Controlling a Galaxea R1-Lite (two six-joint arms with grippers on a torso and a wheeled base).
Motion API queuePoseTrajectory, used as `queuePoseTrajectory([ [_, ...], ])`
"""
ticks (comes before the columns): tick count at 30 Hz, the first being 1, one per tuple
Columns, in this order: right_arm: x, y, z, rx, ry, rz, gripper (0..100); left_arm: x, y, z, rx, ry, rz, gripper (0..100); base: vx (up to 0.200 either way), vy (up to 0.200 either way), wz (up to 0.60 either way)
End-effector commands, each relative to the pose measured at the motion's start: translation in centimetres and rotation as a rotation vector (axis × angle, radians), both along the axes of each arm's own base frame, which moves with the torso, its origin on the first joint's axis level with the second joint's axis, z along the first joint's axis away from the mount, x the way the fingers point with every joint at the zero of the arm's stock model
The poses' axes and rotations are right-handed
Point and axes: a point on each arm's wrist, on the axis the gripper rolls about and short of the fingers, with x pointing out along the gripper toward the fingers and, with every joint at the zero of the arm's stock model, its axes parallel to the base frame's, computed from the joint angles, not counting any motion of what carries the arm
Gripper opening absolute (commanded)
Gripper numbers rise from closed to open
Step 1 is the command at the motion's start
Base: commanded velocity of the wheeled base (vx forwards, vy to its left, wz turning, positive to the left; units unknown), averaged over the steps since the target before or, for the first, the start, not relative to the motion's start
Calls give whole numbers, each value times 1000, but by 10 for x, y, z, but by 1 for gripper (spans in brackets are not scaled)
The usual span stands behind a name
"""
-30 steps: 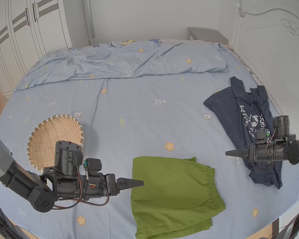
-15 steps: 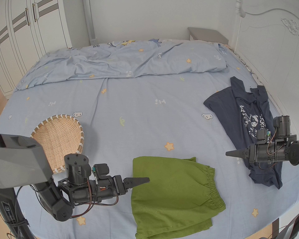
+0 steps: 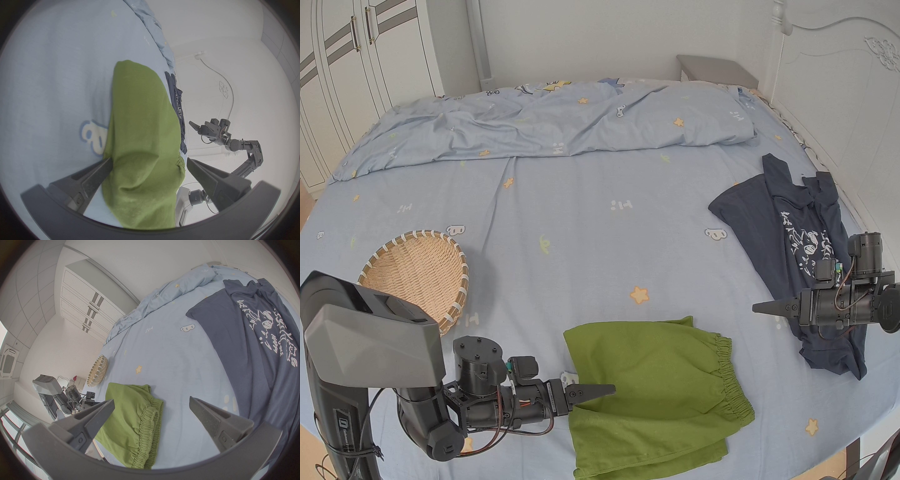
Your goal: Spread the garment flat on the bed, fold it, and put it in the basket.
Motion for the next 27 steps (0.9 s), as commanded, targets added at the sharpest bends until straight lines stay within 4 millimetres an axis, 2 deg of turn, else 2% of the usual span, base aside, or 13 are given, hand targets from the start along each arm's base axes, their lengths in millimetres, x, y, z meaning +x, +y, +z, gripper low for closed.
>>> queuePoseTrajectory([
  [1, 0, 1, -2, 0, 6, 3, 100, -2, 20, 21, -19, -41, 60, 100, 0, 0, 0],
  [3, 0, 1, -2, 1, 6, 4, 100, -3, 20, 22, -20, -42, 61, 100, 0, 0, 0],
  [4, 0, 1, -2, 1, 6, 4, 100, -5, 30, 29, -23, -53, 88, 100, 0, 0, 0],
  [7, 0, 1, -1, 1, 5, 4, 100, -7, 32, 28, -18, -47, 90, 100, 0, 0, 0],
  [16, 0, 2, -1, 1, 5, 7, 100, -14, 12, 7, 26, 7, 6, 100, 0, 0, 0],
  [27, 0, 2, -2, 1, 6, 9, 100, -14, 3, -4, 42, 30, -22, 100, 0, 0, 0],
])
